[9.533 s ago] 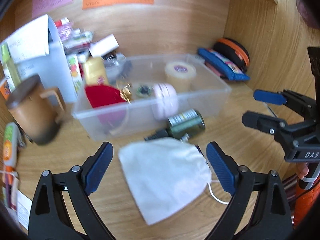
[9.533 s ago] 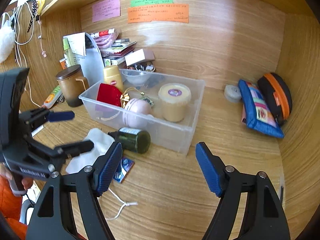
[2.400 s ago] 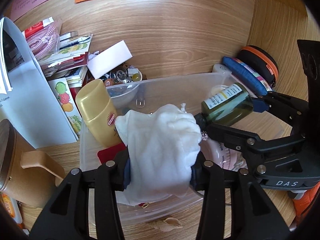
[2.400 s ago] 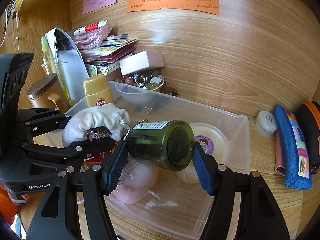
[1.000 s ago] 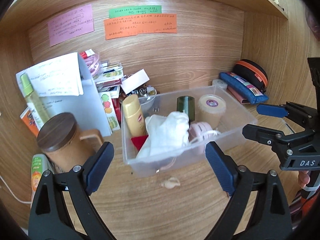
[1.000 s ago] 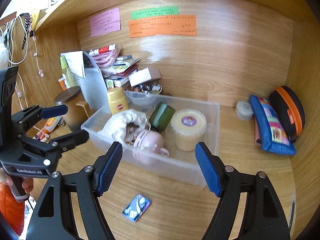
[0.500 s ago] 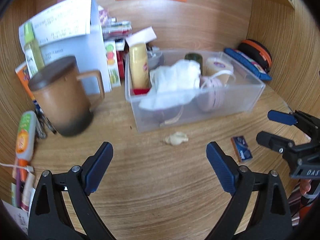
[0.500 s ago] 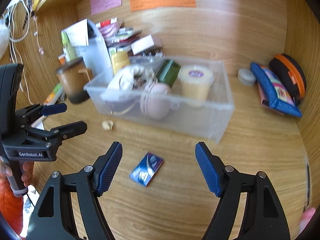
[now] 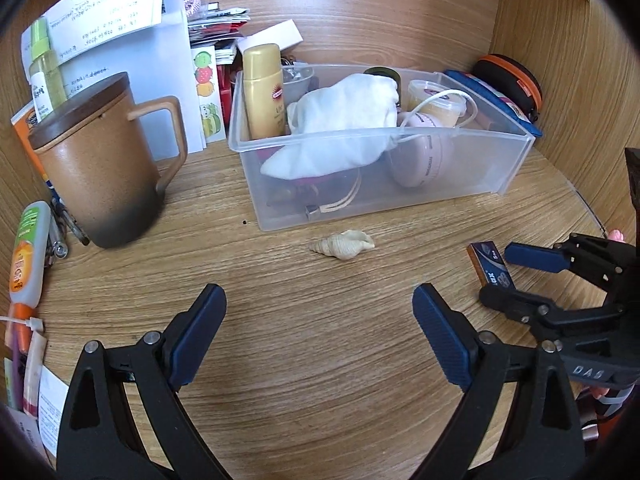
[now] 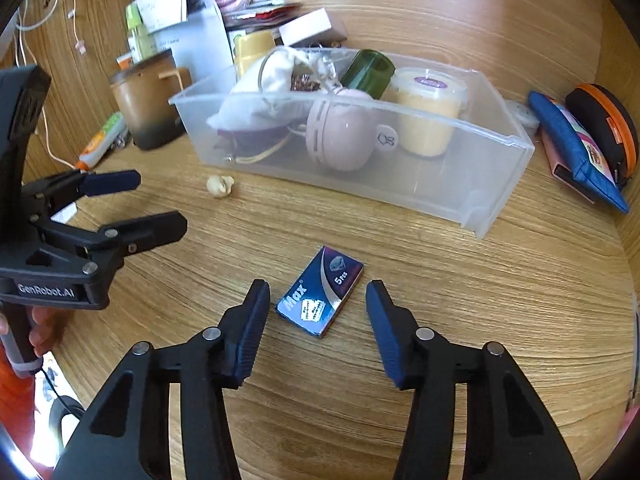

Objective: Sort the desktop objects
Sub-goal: 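Grasp the blue Max card box with the right tool while the left grasps the shell, then carry the card box and shell with both tools over the clear box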

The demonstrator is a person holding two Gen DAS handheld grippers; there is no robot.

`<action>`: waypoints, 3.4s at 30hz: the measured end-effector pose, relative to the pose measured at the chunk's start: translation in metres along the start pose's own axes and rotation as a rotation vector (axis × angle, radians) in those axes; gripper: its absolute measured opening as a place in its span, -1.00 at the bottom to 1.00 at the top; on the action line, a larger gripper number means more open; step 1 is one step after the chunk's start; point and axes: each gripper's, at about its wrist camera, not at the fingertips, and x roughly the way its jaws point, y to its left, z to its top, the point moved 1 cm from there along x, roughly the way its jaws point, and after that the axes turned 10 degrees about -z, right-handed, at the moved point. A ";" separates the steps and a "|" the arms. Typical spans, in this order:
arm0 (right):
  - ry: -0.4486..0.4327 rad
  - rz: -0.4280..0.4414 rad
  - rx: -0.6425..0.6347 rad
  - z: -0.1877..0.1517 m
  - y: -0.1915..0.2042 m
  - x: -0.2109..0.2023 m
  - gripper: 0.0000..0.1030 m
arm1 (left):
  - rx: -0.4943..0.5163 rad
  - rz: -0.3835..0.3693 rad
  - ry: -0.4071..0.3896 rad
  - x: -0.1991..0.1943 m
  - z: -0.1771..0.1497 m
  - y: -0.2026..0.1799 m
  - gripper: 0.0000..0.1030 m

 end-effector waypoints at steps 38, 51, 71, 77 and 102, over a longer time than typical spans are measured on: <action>-0.088 0.053 0.099 0.007 -0.037 -0.014 -0.51 | 0.063 0.013 0.064 0.042 0.025 -0.015 -0.22; -0.120 0.048 0.117 0.016 -0.049 -0.026 -0.51 | 0.078 0.016 -0.002 0.010 0.017 -0.020 -0.22; -0.219 -0.001 0.106 0.047 -0.058 -0.060 -0.51 | 0.086 -0.010 -0.157 -0.042 0.053 -0.022 -0.22; -0.232 -0.023 0.099 0.062 -0.063 -0.058 -0.51 | 0.059 -0.017 -0.177 -0.043 0.067 -0.010 -0.22; -0.136 0.024 -0.069 0.113 -0.044 0.009 -0.51 | -0.026 -0.059 -0.096 0.024 0.108 0.030 -0.22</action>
